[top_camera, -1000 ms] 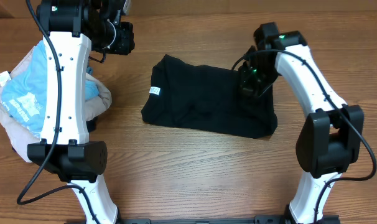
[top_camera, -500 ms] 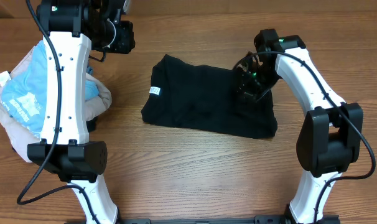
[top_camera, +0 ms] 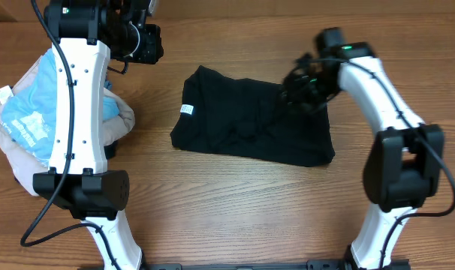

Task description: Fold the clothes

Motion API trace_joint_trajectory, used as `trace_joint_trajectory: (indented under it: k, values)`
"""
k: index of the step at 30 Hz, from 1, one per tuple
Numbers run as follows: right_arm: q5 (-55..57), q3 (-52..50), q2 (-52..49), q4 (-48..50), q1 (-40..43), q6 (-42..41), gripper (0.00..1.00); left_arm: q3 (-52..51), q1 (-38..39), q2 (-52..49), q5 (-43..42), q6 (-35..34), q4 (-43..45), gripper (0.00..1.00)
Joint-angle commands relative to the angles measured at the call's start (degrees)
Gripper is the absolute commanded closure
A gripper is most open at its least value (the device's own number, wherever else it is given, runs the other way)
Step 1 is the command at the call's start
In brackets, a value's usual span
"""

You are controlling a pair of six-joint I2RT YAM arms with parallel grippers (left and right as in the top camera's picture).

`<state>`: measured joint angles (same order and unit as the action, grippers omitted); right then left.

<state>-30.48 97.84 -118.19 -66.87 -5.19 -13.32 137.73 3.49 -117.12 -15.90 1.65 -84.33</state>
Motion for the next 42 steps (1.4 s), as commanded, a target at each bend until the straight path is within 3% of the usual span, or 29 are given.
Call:
trace_joint_trajectory:
  k: [1,9,14,16,18,21,30,35,38,40,42]
  values:
    - [8.04,-0.13,2.08,-0.46,7.3,3.13,0.33,1.31,-0.2,0.35,-0.66,0.52,0.66,0.77]
    - [7.45,-7.91,1.05,5.01,9.03,9.29,0.34,1.31,-0.2,0.35,-0.68,0.5,1.75,0.76]
    - [1.22,-11.54,1.05,8.13,7.39,9.33,0.62,1.31,-0.2,0.35,-0.66,0.5,1.77,0.76]
    - [-6.54,-11.54,1.09,7.48,6.91,12.72,0.73,1.29,-0.2,0.35,-0.66,0.5,1.86,0.76]
    - [-15.89,-11.54,1.09,3.54,6.38,17.0,0.82,1.31,-0.2,0.35,-0.66,0.5,1.75,0.76]
    - [-18.53,-11.54,1.11,-2.27,5.97,21.0,0.87,1.31,-0.2,0.35,-0.66,0.48,1.7,0.76]
    - [-18.38,-11.54,1.11,-18.88,0.61,39.82,0.89,1.29,-0.2,0.35,-0.66,0.48,1.88,0.76]
    - [-16.48,-11.54,1.14,-19.04,-2.58,40.81,0.88,1.31,-0.2,0.35,-0.66,0.5,1.9,0.75]
    - [-16.26,-11.54,1.18,-17.16,-2.95,40.81,0.81,1.31,-0.2,0.35,-0.66,0.5,2.08,0.75]
    - [-16.33,-11.52,1.33,-14.49,-2.64,40.74,0.68,1.31,-0.2,0.35,-0.66,0.5,2.34,0.75]
    - [-16.35,-11.41,1.75,-12.24,-2.12,40.74,0.68,1.31,-0.2,0.35,-0.66,0.5,2.62,0.74]
